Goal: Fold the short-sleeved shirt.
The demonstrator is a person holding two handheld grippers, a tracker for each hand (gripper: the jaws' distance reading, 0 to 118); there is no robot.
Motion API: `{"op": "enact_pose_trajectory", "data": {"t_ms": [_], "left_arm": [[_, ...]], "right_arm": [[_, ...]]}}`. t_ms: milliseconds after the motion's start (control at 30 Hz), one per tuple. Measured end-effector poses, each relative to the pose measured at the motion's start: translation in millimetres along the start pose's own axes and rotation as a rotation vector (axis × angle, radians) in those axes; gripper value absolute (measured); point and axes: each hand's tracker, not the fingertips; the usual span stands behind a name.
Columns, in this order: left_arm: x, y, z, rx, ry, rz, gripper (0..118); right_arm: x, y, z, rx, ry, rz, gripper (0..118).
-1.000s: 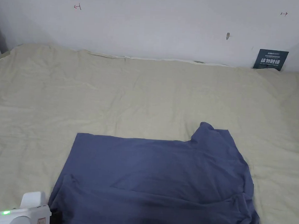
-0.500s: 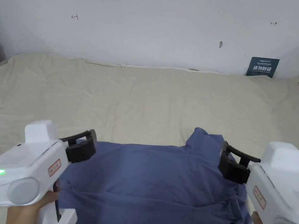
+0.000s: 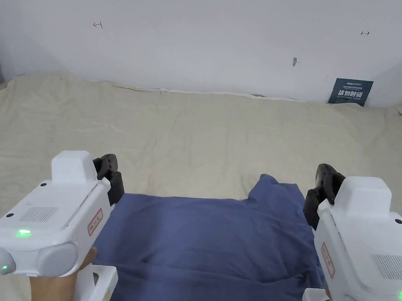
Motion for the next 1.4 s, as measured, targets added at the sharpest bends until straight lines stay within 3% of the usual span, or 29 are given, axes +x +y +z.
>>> {"op": "enact_pose_trajectory", "data": {"t_ms": [233, 600, 633, 700, 733, 767, 800, 833, 867, 1000, 1033, 1100, 1133, 1200, 1233, 1267, 1300, 1333, 1367, 1400], "left_arm": [[-15.2, -4.6, -52.8, -0.138, -0.028, -0.039, 0], [-74.3, -28.3, -212.1, -0.5, -0.038, -0.08, 2], [-80.0, -33.9, -226.7, -0.55, -0.042, -0.075, 8], [-91.0, -47.2, -251.7, -0.606, -0.018, -0.065, 43], [-95.6, -54.5, -263.3, -0.656, -0.012, -0.077, 51], [-100.0, -61.7, -272.6, -0.688, 0.015, -0.071, 51], [-103.9, -69.2, -281.0, -0.726, 0.017, -0.063, 78], [-107.7, -76.9, -287.6, -0.748, 0.028, -0.056, 97], [-110.6, -84.0, -292.5, -0.735, 0.056, -0.049, 109], [-129.3, -112.0, -317.2, -0.803, 0.146, -0.022, 105], [-134.7, -119.3, -323.0, -0.819, 0.142, -0.01, 99], [-135.4, -129.2, -326.0, -0.835, 0.135, 0.003, 66], [-133.3, -133.5, -325.6, -0.846, 0.133, -0.002, 57], [-128.6, -133.1, -317.9, -0.799, 0.142, -0.052, 51], [-125.2, -131.9, -316.6, -0.8, 0.135, -0.064, 35], [-121.8, -130.7, -314.6, -0.786, 0.126, -0.075, 4], [-120.1, -128.8, -313.4, -0.783, 0.123, -0.087, 2], [-119.4, -127.8, -312.6, -0.785, 0.111, -0.081, 2], [-118.9, -125.9, -311.5, -0.782, 0.11, -0.079, 2], [-116.1, -119.1, -304.3, -0.768, 0.112, -0.073, 2]], "right_arm": [[-5.3, -2.7, -27.3, -0.039, 0.014, 0.007, 2], [-6.1, -15.6, -96.8, -0.124, 0.007, 0.009, 2], [-5.8, -18.4, -103.5, -0.132, 0.005, 0.008, 2], [-5.0, -23.4, -116.4, -0.157, -0.001, 0.007, 2], [-4.4, -26.2, -123.0, -0.165, -0.003, 0.004, 2], [-3.9, -29.1, -128.6, -0.173, -0.006, 0.001, 2], [-3.4, -31.8, -133.1, -0.182, -0.007, 0.001, 2], [-2.7, -34.8, -138.6, -0.193, -0.01, 0.001, 2], [-1.6, -37.7, -143.9, -0.205, -0.014, -0.001, 2], [4.7, -53.0, -159.2, -0.237, -0.029, -0.017, 2], [6.8, -57.0, -161.9, -0.25, -0.038, -0.024, 2], [12.4, -64.8, -165.7, -0.272, -0.047, -0.039, 2], [15.9, -68.3, -168.3, -0.286, -0.052, -0.047, 2], [24.8, -76.8, -174.5, -0.332, -0.052, -0.08, 2], [29.6, -80.3, -178.7, -0.357, -0.049, -0.098, 2], [35.8, -84.9, -185.7, -0.386, -0.051, -0.117, 3], [41.1, -89.5, -193.7, -0.415, -0.057, -0.121, 4], [45.7, -94.2, -201.7, -0.437, -0.064, -0.134, 11], [51.5, -99.4, -213.7, -0.472, -0.06, -0.142, 26], [58.7, -105.0, -227.4, -0.526, -0.047, -0.154, 53]]}}
